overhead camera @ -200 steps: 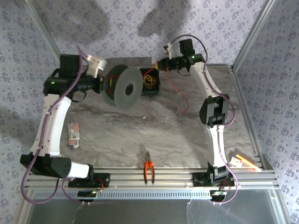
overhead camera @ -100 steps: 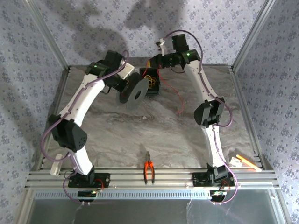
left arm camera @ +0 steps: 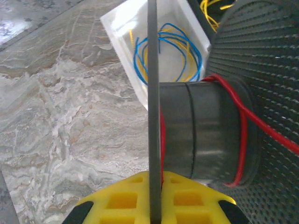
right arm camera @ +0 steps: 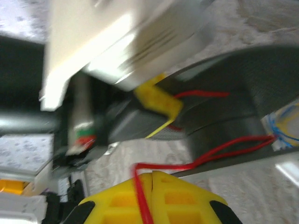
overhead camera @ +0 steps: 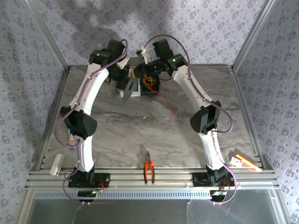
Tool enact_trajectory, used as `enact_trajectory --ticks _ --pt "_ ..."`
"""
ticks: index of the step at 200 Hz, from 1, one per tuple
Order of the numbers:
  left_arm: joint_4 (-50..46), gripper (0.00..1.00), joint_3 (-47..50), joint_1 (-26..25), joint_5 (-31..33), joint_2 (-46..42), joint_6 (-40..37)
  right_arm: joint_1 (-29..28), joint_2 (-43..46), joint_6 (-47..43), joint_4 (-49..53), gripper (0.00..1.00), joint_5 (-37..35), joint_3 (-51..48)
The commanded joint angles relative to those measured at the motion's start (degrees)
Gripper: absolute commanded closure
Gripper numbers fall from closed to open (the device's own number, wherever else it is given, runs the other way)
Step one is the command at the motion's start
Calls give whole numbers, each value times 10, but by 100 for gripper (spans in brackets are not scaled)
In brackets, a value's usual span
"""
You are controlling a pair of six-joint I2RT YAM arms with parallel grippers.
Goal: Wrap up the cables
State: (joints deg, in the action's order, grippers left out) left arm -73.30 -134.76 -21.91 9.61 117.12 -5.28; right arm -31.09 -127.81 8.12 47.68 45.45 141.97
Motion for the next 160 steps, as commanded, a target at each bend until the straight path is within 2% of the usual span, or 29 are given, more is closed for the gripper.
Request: enact_trajectory --ticks 1,11,22,40,64,111,160 --pt "18 100 -31 24 33 25 42 -35 63 -6 -31 100 61 -15" --pt "29 100 -33 28 38 26 50 -42 64 -6 -34 100 66 -22" --pt "43 100 -33 33 39 25 56 -50 66 -10 -31 94 66 -29" --pt "60 100 -35 40 37 22 66 -58 71 -9 -41 90 70 -53" --pt "85 100 -32 50 18 10 85 -65 88 8 -83 90 71 -118" --pt "136 100 -24 81 -27 -23 126 -76 132 53 -197 82 72 -253" --pt "211 100 23 103 -58 -69 178 -90 143 85 -261 81 69 -326"
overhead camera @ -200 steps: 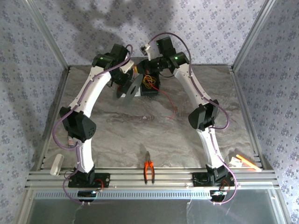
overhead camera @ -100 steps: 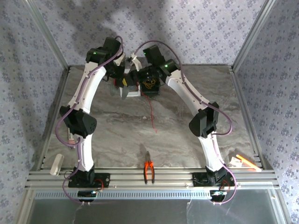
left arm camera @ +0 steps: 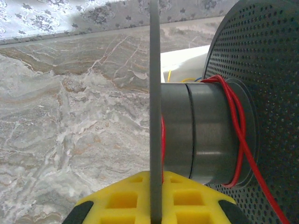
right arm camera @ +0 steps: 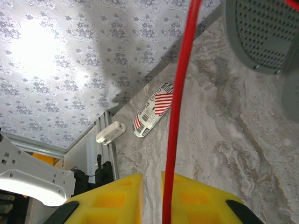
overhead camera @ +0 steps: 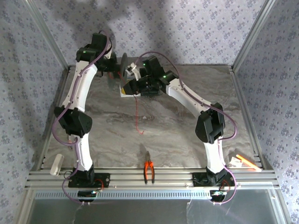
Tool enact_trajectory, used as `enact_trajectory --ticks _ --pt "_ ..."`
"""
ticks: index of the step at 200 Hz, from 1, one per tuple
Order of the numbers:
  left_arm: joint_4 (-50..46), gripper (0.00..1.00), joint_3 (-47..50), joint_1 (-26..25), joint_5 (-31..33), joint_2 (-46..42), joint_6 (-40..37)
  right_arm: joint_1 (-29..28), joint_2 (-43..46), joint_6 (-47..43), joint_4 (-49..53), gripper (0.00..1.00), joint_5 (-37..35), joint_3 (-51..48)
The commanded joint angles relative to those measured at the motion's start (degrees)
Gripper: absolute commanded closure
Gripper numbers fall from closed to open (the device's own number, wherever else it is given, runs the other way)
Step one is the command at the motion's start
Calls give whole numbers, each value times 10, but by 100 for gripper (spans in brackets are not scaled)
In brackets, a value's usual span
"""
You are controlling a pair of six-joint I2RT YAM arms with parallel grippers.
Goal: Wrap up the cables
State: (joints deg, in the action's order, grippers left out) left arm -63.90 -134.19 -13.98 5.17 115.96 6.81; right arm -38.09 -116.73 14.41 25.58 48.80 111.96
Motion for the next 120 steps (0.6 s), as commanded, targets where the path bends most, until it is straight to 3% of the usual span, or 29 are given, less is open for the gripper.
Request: enact_trajectory --ticks 1,29,120 --pt "120 100 19 24 -16 -59 59 -20 32 23 -41 80 36 -28" --pt "172 100 48 44 -43 -88 88 -29 39 43 -83 75 38 -80" --pt "178 100 -16 60 -112 -87 120 -31 45 83 -178 74 26 -180"
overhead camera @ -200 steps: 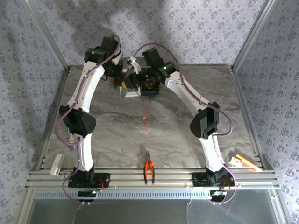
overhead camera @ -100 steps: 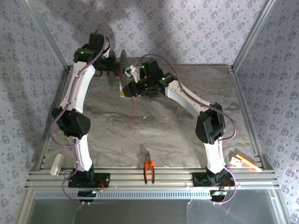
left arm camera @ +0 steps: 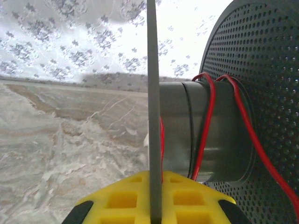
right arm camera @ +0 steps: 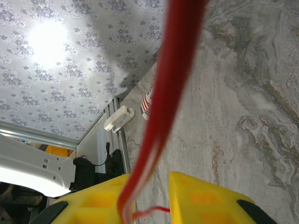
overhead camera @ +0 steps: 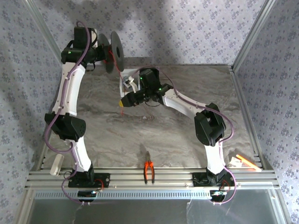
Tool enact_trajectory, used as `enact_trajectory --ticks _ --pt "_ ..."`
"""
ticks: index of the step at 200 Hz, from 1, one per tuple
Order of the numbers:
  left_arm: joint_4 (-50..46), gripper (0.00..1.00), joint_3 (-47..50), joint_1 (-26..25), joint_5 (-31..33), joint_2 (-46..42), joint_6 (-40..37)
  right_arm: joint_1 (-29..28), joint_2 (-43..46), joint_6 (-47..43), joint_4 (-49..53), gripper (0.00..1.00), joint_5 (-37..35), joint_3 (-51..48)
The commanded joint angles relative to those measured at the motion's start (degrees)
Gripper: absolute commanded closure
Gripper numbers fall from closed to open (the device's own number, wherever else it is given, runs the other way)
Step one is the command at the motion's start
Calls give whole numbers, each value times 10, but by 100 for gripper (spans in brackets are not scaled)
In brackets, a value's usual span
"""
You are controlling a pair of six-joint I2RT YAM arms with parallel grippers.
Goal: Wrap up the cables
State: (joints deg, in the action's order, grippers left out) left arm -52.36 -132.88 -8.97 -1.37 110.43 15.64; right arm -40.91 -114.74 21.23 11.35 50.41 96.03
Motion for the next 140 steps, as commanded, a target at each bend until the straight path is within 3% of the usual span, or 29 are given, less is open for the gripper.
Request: enact_trajectory --ticks 1,26,82,140 --pt "63 100 -29 11 -48 -32 32 -3 25 15 -37 74 10 -22" --pt "71 100 -29 16 -73 -39 46 -1 27 24 -62 76 7 -43" --pt "91 100 -9 18 -118 -59 66 12 29 33 -99 100 0 -72" --pt "185 100 96 20 -185 -114 107 39 36 19 -106 100 -9 -107"
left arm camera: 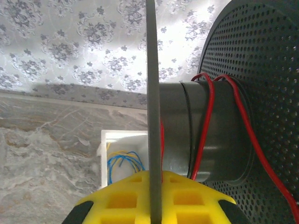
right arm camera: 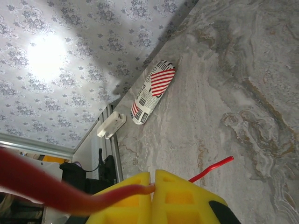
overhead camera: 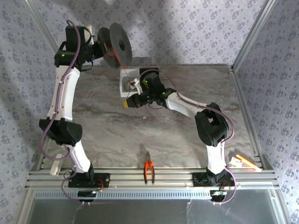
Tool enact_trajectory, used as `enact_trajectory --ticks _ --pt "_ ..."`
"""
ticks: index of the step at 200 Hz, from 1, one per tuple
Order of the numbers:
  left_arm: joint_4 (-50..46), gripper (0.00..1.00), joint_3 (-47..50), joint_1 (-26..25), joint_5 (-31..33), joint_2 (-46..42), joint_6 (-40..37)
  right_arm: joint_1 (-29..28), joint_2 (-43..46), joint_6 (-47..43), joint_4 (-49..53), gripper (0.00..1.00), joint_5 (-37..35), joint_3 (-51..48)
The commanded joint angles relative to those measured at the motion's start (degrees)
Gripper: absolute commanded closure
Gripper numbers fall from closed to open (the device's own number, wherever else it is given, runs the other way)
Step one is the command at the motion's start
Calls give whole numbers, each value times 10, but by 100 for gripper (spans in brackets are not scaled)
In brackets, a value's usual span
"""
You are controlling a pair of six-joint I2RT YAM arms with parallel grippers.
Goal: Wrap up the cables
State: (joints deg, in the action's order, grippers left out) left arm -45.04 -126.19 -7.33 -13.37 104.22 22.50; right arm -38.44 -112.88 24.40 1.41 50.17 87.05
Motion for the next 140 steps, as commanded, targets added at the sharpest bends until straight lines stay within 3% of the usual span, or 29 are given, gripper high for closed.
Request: enact_trajectory --ticks 1,64,100,121,140 --pt "115 100 31 4 -67 -54 40 15 17 -13 -7 100 -7 -17" --pt "217 100 102 39 -152 -93 118 79 15 -61 47 100 -4 -56" --pt "304 100 141 51 -242 -109 169 122 13 -78 79 100 -19 -65" --pt "316 100 182 55 -310 -127 145 161 17 -81 86 100 -31 -71" --pt "222 100 193 53 -362 -145 36 197 21 -96 110 100 -31 -61"
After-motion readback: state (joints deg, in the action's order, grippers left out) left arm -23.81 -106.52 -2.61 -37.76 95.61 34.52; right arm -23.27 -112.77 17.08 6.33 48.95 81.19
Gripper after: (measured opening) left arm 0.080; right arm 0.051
